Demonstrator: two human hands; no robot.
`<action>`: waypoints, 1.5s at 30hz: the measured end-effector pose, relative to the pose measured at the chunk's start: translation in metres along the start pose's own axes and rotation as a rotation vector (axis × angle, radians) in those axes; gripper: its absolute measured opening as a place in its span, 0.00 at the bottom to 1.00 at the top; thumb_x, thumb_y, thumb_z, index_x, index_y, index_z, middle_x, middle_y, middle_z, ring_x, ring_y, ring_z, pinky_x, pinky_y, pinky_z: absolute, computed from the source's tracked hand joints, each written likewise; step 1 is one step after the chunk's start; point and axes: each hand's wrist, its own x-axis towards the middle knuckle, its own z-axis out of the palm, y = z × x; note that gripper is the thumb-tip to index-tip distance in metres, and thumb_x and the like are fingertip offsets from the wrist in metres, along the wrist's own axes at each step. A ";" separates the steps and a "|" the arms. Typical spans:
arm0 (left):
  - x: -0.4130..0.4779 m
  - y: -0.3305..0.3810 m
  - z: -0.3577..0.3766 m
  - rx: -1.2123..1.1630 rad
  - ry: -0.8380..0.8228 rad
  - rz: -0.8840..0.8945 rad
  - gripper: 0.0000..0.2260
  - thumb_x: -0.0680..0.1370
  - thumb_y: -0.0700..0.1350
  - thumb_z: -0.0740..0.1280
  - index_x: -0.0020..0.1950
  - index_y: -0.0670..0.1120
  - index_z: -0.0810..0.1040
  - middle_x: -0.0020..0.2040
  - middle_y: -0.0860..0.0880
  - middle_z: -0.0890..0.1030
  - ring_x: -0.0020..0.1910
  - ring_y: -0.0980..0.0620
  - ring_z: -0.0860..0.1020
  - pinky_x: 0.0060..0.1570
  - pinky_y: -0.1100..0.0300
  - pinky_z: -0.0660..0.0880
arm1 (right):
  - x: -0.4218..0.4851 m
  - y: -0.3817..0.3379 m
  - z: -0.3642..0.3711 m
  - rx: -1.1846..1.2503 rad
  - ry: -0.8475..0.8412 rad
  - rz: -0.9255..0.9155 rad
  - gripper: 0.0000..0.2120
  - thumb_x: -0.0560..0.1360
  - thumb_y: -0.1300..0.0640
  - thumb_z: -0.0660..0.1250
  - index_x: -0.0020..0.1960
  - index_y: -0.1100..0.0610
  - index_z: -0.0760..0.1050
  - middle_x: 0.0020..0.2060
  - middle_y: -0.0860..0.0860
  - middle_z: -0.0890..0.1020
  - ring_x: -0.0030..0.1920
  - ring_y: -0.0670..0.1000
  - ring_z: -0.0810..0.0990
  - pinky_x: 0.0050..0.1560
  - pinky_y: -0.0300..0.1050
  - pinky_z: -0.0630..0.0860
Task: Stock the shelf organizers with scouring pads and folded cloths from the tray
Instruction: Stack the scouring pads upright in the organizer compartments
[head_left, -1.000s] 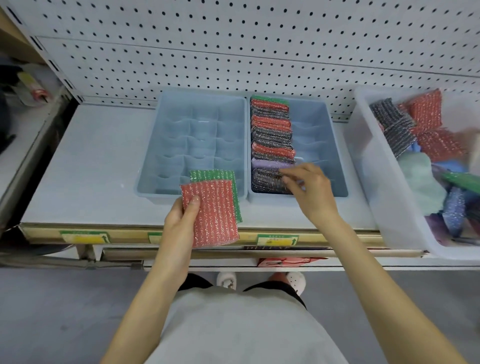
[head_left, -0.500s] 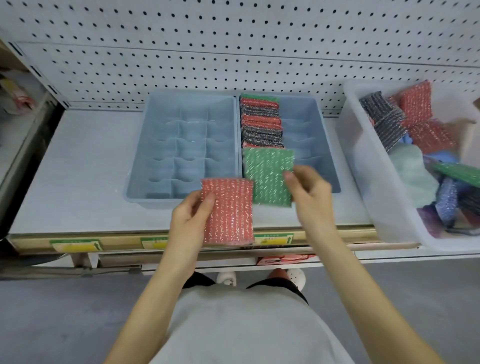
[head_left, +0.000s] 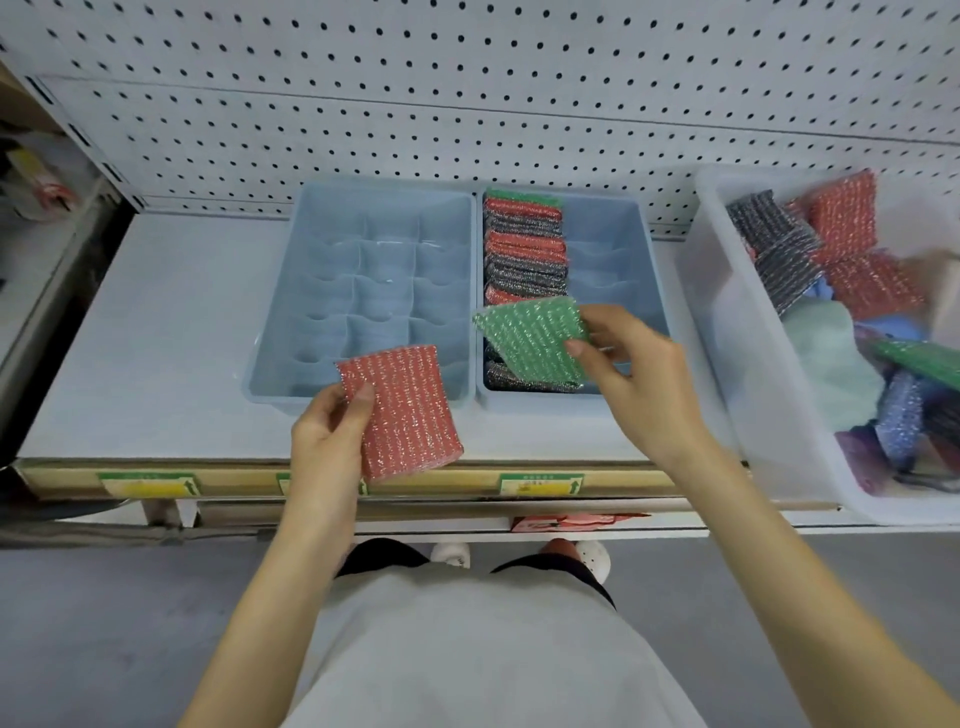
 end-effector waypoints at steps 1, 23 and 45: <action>0.001 0.000 0.000 -0.005 0.003 -0.002 0.06 0.81 0.46 0.62 0.52 0.50 0.78 0.51 0.50 0.82 0.51 0.49 0.80 0.55 0.46 0.75 | 0.000 0.001 0.000 0.071 0.017 0.059 0.12 0.76 0.59 0.68 0.59 0.55 0.77 0.47 0.45 0.81 0.43 0.44 0.79 0.48 0.36 0.76; 0.005 0.000 0.002 -0.030 0.012 -0.014 0.07 0.81 0.47 0.61 0.53 0.47 0.77 0.46 0.53 0.82 0.46 0.54 0.80 0.47 0.52 0.77 | 0.010 0.016 0.012 -0.743 -0.046 -0.303 0.16 0.63 0.69 0.76 0.49 0.62 0.80 0.38 0.57 0.75 0.38 0.60 0.75 0.26 0.42 0.66; 0.002 0.001 -0.001 -0.061 0.037 -0.038 0.07 0.81 0.47 0.61 0.54 0.48 0.77 0.47 0.53 0.82 0.43 0.56 0.81 0.42 0.55 0.76 | -0.002 0.021 0.010 -0.433 -0.210 -0.219 0.14 0.73 0.63 0.70 0.57 0.51 0.81 0.43 0.52 0.77 0.45 0.57 0.75 0.30 0.43 0.67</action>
